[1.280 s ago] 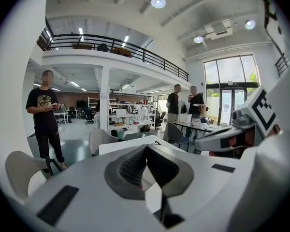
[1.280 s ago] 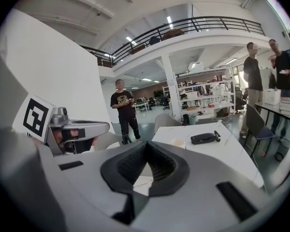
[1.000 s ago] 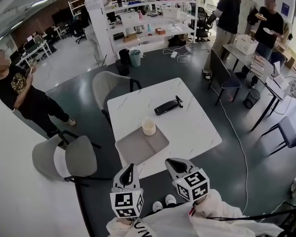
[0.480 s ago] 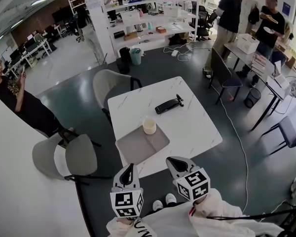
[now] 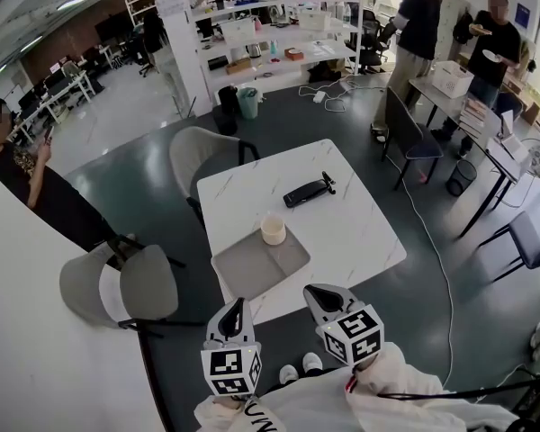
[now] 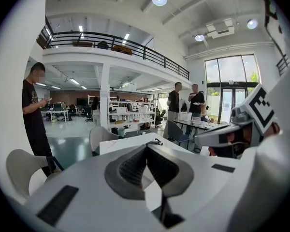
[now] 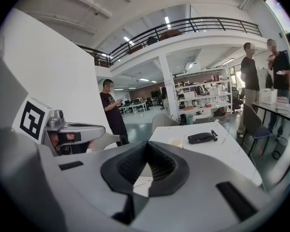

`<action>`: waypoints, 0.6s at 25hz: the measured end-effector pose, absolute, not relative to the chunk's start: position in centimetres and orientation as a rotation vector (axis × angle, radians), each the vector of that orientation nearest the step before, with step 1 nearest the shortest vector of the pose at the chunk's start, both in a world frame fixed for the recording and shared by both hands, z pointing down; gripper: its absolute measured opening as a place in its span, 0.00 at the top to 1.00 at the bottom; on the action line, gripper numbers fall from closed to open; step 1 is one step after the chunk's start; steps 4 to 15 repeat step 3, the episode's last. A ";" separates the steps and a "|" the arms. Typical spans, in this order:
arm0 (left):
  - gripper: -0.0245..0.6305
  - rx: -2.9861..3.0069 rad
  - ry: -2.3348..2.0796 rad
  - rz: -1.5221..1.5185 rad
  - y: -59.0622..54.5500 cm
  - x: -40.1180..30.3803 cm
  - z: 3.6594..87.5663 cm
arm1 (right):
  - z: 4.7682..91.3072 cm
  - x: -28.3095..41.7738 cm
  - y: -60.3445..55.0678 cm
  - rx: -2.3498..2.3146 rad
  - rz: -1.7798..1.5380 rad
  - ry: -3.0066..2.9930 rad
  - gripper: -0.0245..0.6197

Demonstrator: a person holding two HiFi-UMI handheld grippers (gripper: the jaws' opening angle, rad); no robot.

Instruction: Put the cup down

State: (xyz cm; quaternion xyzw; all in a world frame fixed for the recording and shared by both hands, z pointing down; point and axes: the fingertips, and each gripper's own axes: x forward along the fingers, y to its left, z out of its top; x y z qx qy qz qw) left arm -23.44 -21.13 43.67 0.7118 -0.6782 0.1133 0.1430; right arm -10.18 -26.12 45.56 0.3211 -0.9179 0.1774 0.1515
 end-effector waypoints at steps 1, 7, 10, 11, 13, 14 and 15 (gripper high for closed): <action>0.95 2.051 -1.955 0.327 -21.2 -23.4 43.7 | 45.6 -10.2 -26.1 0.921 0.511 -2.633 0.95; 0.95 2.048 -1.952 0.328 -21.2 -23.4 43.7 | 45.6 -10.1 -26.2 0.917 0.517 -2.630 0.95; 0.95 2.048 -1.952 0.328 -21.2 -23.4 43.7 | 45.6 -10.1 -26.2 0.917 0.517 -2.630 0.95; 0.95 2.048 -1.952 0.328 -21.2 -23.4 43.7 | 45.6 -10.1 -26.2 0.917 0.517 -2.630 0.95; 0.95 2.048 -1.952 0.328 -21.2 -23.4 43.7 | 45.6 -10.1 -26.2 0.917 0.517 -2.630 0.95; 0.95 2.048 -1.952 0.328 -21.2 -23.4 43.7 | 45.6 -10.1 -26.2 0.917 0.517 -2.630 0.95; 0.95 2.048 -1.952 0.328 -21.2 -23.4 43.7 | 45.6 -10.1 -26.2 0.917 0.517 -2.630 0.95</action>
